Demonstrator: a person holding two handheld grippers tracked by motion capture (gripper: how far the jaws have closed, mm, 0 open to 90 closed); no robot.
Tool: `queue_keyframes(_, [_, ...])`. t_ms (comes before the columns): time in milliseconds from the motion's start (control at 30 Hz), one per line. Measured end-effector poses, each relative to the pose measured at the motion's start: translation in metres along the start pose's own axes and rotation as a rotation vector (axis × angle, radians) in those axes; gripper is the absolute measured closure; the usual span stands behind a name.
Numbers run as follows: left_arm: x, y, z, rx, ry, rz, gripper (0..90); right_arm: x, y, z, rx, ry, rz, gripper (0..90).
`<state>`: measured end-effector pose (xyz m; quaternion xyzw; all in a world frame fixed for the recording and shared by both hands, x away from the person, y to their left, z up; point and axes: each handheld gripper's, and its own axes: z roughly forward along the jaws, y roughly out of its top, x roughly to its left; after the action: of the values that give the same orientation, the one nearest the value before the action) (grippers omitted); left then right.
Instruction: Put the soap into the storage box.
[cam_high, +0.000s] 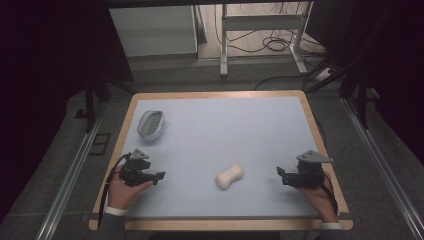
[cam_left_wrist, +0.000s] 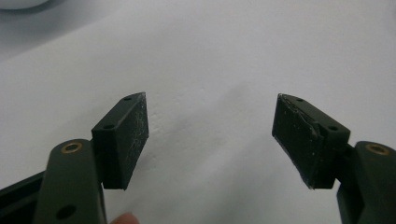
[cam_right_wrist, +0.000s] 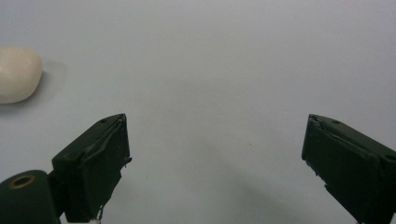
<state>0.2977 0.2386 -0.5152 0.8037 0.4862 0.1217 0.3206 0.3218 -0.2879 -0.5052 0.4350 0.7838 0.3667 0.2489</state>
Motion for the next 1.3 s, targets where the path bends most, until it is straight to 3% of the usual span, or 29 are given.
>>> queue_keyframes(167, [-0.002, 0.001, -0.002, -0.011, -0.001, 0.000, 27.4, -0.002, -0.004, 0.000, 0.011, 0.019, 0.012, 8.1])
queue_keyframes(300, [-0.007, 0.003, -0.004, -0.007, -0.003, 0.028, 27.4, -0.005, -0.006, -0.004, 0.019, 0.019, 0.020, 8.2])
queue_keyframes(467, [-0.011, 0.003, -0.012, -0.028, -0.013, 0.034, 27.4, -0.004, -0.004, -0.008, 0.006, 0.029, 0.028, 8.4])
queue_keyframes(800, [-0.014, 0.005, -0.011, -0.008, -0.011, 0.035, 28.5, -0.001, -0.004, -0.005, 0.005, 0.058, 0.020, 8.4])
queue_keyframes(1200, [-0.026, 0.014, -0.012, 0.002, -0.021, 0.060, 28.4, -0.006, -0.006, -0.010, -0.009, 0.049, 0.048, 8.4])
queue_keyframes(1300, [-0.028, 0.018, -0.015, -0.005, -0.031, 0.041, 27.6, -0.007, -0.007, -0.010, -0.006, 0.049, 0.044, 8.7])
